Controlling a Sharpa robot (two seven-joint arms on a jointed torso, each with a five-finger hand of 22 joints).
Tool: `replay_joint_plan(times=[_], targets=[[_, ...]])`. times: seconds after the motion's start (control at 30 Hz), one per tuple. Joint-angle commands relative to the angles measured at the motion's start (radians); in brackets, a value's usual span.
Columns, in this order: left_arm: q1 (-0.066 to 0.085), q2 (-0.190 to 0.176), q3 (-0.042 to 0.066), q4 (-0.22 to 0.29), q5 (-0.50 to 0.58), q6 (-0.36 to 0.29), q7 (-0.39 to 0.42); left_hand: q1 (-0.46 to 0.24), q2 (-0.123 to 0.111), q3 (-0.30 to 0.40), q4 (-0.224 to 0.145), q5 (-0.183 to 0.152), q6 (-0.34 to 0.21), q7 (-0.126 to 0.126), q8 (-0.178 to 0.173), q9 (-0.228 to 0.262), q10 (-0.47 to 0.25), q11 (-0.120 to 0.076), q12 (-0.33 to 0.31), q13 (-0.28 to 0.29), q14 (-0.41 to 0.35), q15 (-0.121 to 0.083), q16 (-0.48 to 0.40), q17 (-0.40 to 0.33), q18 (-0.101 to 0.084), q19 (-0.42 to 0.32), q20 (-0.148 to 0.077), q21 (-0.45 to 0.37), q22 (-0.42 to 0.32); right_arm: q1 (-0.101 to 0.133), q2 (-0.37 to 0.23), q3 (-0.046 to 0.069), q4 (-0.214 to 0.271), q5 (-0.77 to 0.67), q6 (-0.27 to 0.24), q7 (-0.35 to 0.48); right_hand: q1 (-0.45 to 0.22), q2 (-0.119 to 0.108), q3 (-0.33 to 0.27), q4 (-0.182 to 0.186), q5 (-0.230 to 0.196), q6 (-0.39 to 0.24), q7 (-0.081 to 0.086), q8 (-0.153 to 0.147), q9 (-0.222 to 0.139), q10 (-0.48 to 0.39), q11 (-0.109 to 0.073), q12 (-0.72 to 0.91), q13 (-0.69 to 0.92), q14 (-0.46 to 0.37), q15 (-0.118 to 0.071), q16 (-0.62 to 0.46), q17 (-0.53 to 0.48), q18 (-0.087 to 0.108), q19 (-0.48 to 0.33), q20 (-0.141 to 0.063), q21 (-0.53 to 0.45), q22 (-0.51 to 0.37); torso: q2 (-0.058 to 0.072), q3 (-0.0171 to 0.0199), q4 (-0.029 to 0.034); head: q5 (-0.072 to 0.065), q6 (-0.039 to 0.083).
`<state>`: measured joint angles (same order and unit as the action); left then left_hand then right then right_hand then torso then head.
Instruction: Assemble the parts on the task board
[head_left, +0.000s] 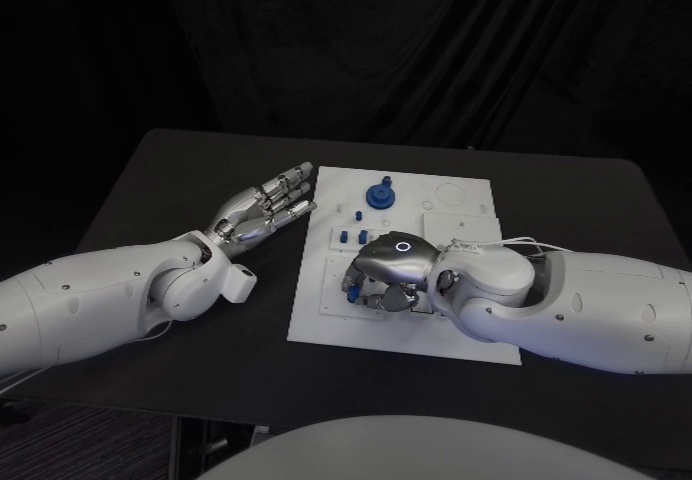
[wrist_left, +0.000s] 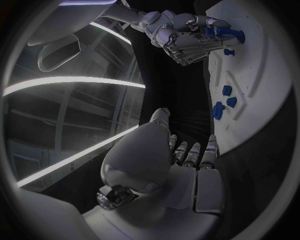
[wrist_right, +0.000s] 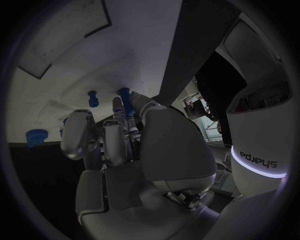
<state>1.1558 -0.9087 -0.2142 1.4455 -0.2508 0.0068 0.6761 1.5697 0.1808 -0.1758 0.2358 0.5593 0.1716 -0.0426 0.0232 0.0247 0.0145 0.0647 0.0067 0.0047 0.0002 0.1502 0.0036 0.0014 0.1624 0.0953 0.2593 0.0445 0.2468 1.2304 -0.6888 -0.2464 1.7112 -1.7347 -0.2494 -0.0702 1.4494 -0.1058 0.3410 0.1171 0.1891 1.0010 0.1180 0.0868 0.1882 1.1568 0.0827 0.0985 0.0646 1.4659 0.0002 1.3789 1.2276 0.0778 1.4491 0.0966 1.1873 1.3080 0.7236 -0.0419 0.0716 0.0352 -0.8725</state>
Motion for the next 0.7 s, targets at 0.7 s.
replay_joint_plan(times=[0.7], targets=[[-0.007,-0.003,0.001,-0.001,0.001,0.012,0.012,0.003,0.005,0.003,-0.008,0.003,0.012,0.030,0.005,0.003,-0.004,0.004,-0.004,-0.001,0.000,0.004,-0.003,-0.001,0.016,-0.001,0.003,0.001,-0.004,0.028,-0.087,0.000,0.063,-0.004,-0.122,0.023,-0.032,-0.034,-0.084,0.012,0.003,-0.425,-0.096,-0.027,-0.119,-0.227,0.028,-0.005,0.007,-0.011,0.001,-0.018,-0.043,0.007,-0.046,0.011,-0.049,0.151,0.000,0.0002,0.0018,0.007,0.000]])
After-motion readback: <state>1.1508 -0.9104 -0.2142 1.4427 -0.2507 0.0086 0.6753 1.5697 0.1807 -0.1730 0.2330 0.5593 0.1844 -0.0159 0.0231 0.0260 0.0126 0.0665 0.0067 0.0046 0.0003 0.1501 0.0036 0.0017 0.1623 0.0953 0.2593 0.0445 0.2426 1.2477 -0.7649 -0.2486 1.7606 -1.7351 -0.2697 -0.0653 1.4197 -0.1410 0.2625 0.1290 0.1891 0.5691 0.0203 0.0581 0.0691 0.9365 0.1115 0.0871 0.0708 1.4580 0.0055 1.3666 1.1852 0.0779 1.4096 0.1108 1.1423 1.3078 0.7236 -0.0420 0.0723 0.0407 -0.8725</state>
